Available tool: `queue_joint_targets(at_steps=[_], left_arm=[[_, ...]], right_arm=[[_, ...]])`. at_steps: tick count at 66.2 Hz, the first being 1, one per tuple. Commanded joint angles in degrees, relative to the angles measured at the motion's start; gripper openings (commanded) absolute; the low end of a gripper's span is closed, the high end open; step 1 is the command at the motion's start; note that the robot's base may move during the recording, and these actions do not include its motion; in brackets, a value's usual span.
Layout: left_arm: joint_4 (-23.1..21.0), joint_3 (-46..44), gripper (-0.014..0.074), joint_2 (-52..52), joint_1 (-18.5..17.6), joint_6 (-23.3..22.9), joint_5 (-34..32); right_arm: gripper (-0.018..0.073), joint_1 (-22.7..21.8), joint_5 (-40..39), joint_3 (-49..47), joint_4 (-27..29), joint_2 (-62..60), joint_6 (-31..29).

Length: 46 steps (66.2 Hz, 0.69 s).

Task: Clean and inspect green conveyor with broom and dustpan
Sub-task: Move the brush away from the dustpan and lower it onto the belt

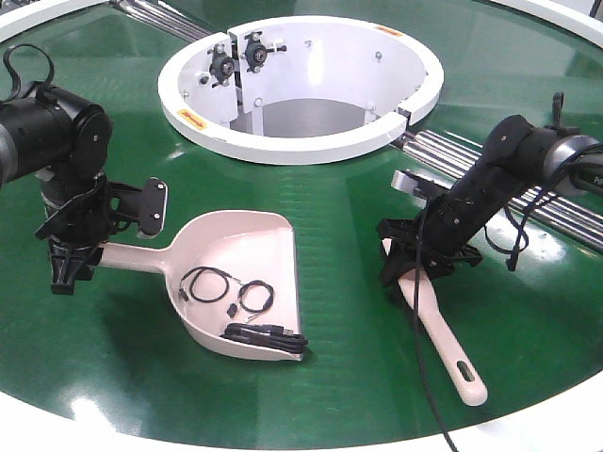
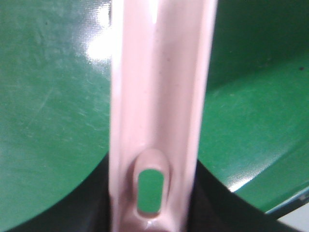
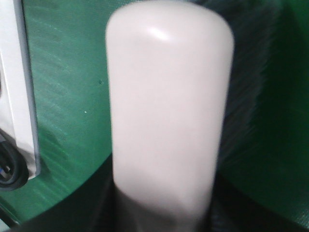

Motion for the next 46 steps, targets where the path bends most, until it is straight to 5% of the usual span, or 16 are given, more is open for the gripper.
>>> queue_joint_targets(at_steps=[1, 28, 46], left_arm=[[-0.36, -1.69, -0.0006, -2.85, -0.22, -0.75, 1.44], [-0.36, -1.69, -0.0006, -2.85, -0.22, -0.75, 1.44], [-0.36, -1.69, -0.0006, -2.85, -0.22, -0.75, 1.44]], right_arm=[[0.005, -0.41, 4.07, -1.21, 0.45, -2.84, -0.86], [0.0476, -0.41, 4.19, -1.56, -2.74, -2.84, -0.23], [0.0544, -0.41, 4.21, -4.6, -3.65, -3.05, 0.84]])
